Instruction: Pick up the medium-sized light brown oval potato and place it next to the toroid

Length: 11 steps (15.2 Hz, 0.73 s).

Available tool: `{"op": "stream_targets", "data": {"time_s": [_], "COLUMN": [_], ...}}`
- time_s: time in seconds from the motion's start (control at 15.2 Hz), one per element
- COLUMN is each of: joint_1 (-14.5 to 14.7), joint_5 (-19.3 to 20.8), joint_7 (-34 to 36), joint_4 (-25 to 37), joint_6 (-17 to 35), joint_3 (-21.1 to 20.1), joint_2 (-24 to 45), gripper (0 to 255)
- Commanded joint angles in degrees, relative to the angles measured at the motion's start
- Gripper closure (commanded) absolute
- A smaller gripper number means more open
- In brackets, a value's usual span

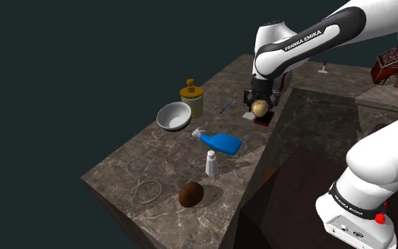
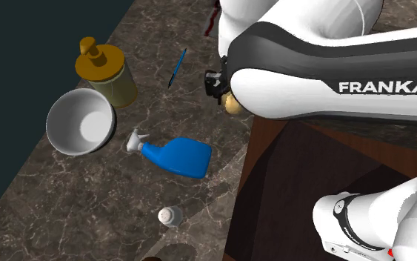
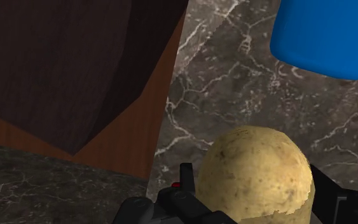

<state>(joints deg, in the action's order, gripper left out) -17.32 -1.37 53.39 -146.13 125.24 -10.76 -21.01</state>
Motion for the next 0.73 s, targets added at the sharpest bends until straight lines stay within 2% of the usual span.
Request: {"op": "stream_targets", "data": {"time_s": [0.0,0.46,0.66], "joint_1": [0.1,0.1,2.0], "joint_5": [-0.1,-0.3,-1.4], "joint_7": [-0.1,-0.5,3.9], "joint_4": [1.1,4.5,5.9], "joint_6": [-1.8,-7.4,-7.6], "joint_3": [0.1,0.5,-2.8], "joint_2": [-0.7,-2.9,-1.7], "gripper": [255,255,255]}}
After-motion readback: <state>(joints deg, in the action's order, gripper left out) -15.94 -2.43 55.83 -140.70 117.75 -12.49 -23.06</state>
